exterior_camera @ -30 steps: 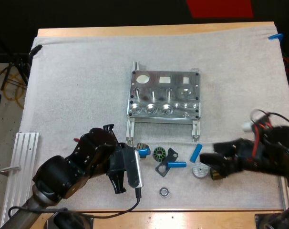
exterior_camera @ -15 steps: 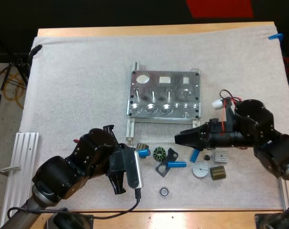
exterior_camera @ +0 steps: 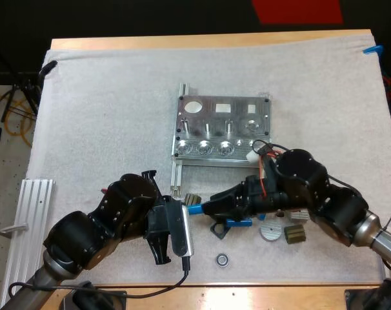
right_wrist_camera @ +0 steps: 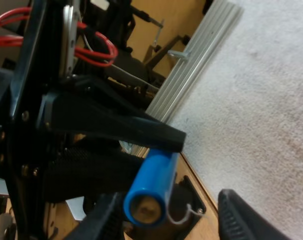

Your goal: Load cells from left to right

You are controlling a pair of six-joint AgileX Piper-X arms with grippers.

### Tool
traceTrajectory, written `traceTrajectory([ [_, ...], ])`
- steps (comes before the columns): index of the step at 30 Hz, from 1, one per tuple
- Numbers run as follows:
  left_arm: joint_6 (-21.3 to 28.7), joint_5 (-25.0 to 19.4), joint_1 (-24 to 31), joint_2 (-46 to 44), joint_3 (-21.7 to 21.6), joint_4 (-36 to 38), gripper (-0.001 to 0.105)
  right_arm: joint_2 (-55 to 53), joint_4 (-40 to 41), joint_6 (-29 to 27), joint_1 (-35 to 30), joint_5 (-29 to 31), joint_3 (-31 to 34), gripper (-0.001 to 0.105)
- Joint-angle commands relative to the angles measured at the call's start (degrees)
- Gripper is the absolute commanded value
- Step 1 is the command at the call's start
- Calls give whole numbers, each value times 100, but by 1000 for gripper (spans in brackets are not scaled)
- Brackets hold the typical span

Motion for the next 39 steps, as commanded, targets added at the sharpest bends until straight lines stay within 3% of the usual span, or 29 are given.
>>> traceTrajectory([
  [1,-64,42,-14,-14,-35,-18,0,18,-131,32,60,28,-84,43],
  [14,-64,42,-14,-14,-35,-18,0,310,-550,200,483,408,-96,40],
  [17,-64,42,-14,-14,-35,-18,0,310,-550,200,483,408,-96,24],
  [20,-64,42,-14,-14,-35,-18,0,310,-550,200,483,408,-96,0],
  [23,-64,42,-14,-14,-35,-18,1,310,-550,189,483,453,-96,0],
  [26,-190,-213,-14,-14,-76,-18,11,310,-550,189,483,453,-96,0],
  [28,-435,-575,-14,-14,-176,-18,32,310,-550,189,483,453,-96,0],
  [29,-480,-601,-14,-14,-209,-18,36,310,-550,189,483,453,-96,0],
  [31,-756,-625,-14,-14,-355,3,58,310,-572,153,483,497,-96,0],
  [32,-872,-639,-14,-14,-383,18,62,299,-573,151,483,503,-96,0],
  [34,-1557,-628,-14,-64,-545,328,61,236,-550,96,483,595,-163,0],
  [39,-2049,-751,-14,-649,-570,704,49,-19,-128,-427,483,1428,-426,0],
])
